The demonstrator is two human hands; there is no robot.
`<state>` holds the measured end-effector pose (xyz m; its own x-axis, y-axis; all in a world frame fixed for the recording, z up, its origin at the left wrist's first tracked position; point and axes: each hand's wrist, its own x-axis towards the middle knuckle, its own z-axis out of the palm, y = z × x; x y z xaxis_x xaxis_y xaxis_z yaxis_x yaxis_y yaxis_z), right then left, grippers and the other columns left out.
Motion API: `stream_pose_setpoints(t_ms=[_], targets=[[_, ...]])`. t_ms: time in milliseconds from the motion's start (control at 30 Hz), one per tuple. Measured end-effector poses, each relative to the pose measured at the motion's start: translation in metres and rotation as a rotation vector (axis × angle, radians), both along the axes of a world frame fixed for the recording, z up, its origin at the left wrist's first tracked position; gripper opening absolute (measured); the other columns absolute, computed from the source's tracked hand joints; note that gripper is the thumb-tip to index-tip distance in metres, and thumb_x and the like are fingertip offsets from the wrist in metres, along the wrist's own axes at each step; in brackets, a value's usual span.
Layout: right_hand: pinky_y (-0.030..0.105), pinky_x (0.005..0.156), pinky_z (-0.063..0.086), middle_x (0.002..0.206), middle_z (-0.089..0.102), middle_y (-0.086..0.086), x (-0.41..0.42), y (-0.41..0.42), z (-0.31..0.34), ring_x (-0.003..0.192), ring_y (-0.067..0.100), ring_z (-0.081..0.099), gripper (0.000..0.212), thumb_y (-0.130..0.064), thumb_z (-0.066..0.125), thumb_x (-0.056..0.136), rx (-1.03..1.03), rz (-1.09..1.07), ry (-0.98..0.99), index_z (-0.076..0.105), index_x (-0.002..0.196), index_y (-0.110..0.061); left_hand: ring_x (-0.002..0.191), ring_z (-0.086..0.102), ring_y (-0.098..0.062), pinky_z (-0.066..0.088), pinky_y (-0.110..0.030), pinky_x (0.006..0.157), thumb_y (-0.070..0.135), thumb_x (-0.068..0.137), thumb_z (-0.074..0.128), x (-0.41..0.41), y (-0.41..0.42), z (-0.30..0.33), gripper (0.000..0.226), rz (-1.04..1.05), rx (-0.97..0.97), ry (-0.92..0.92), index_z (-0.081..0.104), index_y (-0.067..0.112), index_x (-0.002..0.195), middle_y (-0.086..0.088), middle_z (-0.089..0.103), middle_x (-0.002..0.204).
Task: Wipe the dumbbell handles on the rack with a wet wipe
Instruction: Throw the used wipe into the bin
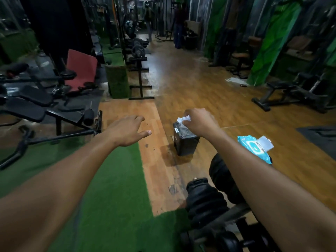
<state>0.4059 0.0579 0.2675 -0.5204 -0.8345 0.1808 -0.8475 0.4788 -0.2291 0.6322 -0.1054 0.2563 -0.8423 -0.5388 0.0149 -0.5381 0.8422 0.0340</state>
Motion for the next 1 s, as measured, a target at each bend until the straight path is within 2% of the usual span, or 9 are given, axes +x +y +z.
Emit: stream_pose_setpoints(t_ms=[167, 367, 533, 633, 833, 1000], targets=[[0.033, 0.063, 0.043, 0.106, 0.069, 0.004, -0.036, -0.077, 0.005, 0.091, 0.029, 0.062, 0.026, -0.036, 0.057, 0.091, 0.013, -0.049, 0.018, 0.064, 0.115, -0.026, 0.131, 0.052, -0.028, 0.048, -0.046, 0.102, 0.072, 0.097, 0.039, -0.040, -0.092, 0.000, 0.074, -0.044, 0.019, 0.019, 0.042, 0.019, 0.149, -0.007, 0.052, 0.149], [0.035, 0.069, 0.050, 0.107, 0.070, 0.004, -0.076, -0.159, 0.014, 0.092, 0.028, 0.063, 0.027, -0.035, 0.058, 0.091, 0.008, -0.129, 0.019, 0.065, 0.116, -0.026, 0.126, 0.055, -0.027, 0.050, -0.046, 0.098, 0.076, 0.095, 0.037, -0.089, -0.194, 0.004, 0.076, -0.091, 0.030, 0.001, 0.044, 0.021, 0.146, -0.005, 0.055, 0.144], [0.036, 0.070, 0.052, 0.107, 0.070, 0.003, -0.118, -0.216, 0.013, 0.093, 0.027, 0.064, 0.027, -0.037, 0.060, 0.090, -0.006, -0.167, 0.032, 0.065, 0.115, -0.028, 0.128, 0.053, -0.029, 0.048, -0.046, 0.099, 0.075, 0.096, 0.036, -0.136, -0.257, 0.002, 0.074, -0.114, 0.029, 0.014, 0.045, 0.020, 0.145, -0.008, 0.054, 0.143], [0.033, 0.067, 0.048, 0.107, 0.070, 0.003, -0.146, -0.248, 0.006, 0.092, 0.026, 0.063, 0.027, -0.039, 0.061, 0.091, 0.001, -0.185, 0.033, 0.065, 0.115, -0.028, 0.128, 0.053, -0.030, 0.048, -0.048, 0.101, 0.077, 0.095, 0.034, -0.165, -0.289, -0.006, 0.077, -0.130, 0.030, -0.006, 0.044, 0.020, 0.146, -0.009, 0.054, 0.144], [0.033, 0.064, 0.048, 0.100, 0.069, 0.002, -0.214, -0.318, -0.005, 0.080, 0.022, 0.056, 0.027, -0.037, 0.060, 0.089, -0.036, -0.198, 0.001, 0.067, 0.111, -0.025, 0.135, 0.048, -0.030, 0.046, -0.051, 0.105, 0.077, 0.095, 0.035, -0.231, -0.364, -0.011, 0.078, -0.134, 0.018, -0.015, 0.044, 0.020, 0.148, -0.008, 0.049, 0.151], [0.036, 0.069, 0.054, 0.101, 0.069, 0.004, -0.272, -0.377, -0.005, 0.087, 0.026, 0.061, 0.025, -0.037, 0.059, 0.090, -0.017, -0.195, -0.020, 0.066, 0.110, -0.023, 0.133, 0.049, -0.029, 0.045, -0.044, 0.104, 0.072, 0.098, 0.038, -0.293, -0.416, 0.000, 0.074, -0.133, 0.018, -0.043, 0.042, 0.019, 0.150, -0.010, 0.049, 0.149]])
